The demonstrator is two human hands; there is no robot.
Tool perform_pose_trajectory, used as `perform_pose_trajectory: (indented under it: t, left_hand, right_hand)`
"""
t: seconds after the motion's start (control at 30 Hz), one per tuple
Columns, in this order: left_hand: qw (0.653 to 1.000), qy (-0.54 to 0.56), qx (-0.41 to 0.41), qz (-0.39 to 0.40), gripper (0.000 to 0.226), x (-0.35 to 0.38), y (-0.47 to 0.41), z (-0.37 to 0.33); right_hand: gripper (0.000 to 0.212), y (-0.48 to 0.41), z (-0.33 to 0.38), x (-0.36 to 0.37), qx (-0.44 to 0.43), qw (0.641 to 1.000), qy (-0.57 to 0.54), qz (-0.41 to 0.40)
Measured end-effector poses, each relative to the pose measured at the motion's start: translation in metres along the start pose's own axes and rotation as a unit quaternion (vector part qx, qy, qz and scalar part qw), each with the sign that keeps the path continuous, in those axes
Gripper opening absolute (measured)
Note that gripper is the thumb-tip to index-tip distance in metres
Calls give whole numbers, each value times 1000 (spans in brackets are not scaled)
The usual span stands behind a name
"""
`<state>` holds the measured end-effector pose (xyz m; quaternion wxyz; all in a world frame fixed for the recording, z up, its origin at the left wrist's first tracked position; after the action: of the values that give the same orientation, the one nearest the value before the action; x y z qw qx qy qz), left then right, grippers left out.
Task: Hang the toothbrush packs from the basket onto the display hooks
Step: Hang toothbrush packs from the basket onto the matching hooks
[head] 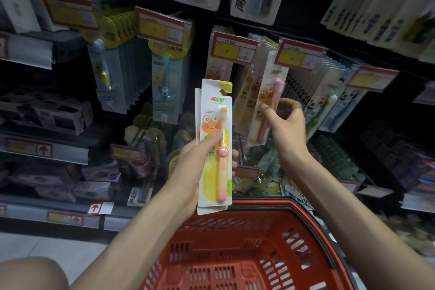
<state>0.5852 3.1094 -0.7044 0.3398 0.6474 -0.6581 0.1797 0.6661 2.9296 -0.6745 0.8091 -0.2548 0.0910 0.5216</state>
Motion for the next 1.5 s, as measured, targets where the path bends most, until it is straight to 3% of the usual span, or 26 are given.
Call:
perform_pose_trajectory:
  t: [0.23, 0.37, 0.57, 0.67, 0.8, 1.03, 1.13, 1.27, 1.5]
  left_hand:
    - [1000, -16, 2, 5, 34, 1, 1, 2]
    - [1000, -20, 14, 11, 26, 2, 1, 3]
    - [999, -4, 35, 17, 34, 6, 3, 8]
    - [999, -6, 44, 14, 32, 7, 2, 10]
    - [999, -4, 45, 21, 29, 8, 2, 11]
    - [998, -2, 44, 36, 26, 9, 4, 13]
    - [998, -29, 10, 60, 34, 9, 7, 14]
    - [997, -52, 57, 4, 35, 2, -1, 17]
    - [998, -38, 52, -14, 24, 3, 0, 13]
  right_hand:
    - [55, 16, 1, -9, -6, 999, 48, -17]
    - [41, 46, 6, -17, -36, 996, 68, -53]
    - [21, 71, 12, -13, 35, 985, -46, 160]
    - [20, 72, 13, -12, 97, 964, -139, 207]
    - [29, 69, 15, -15, 102, 948, -184, 240]
    - [31, 64, 20, -14, 83, 954, -169, 234]
    - [32, 59, 24, -17, 85, 955, -216, 183]
    - [36, 47, 28, -24, 81, 966, -210, 129]
    - [35, 27, 27, -30, 47, 984, -154, 81]
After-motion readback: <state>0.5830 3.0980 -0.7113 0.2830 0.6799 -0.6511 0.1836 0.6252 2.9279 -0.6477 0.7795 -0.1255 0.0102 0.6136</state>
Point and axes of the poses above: each hand's wrist, its own y-axis away from the middle knuckle, its own x-axis out of the palm, z = x × y, the point moved 1 cm from there along -y, towards the middle knuckle, and after that the axes turned 14 degrees about y, right-handed, at the moved point
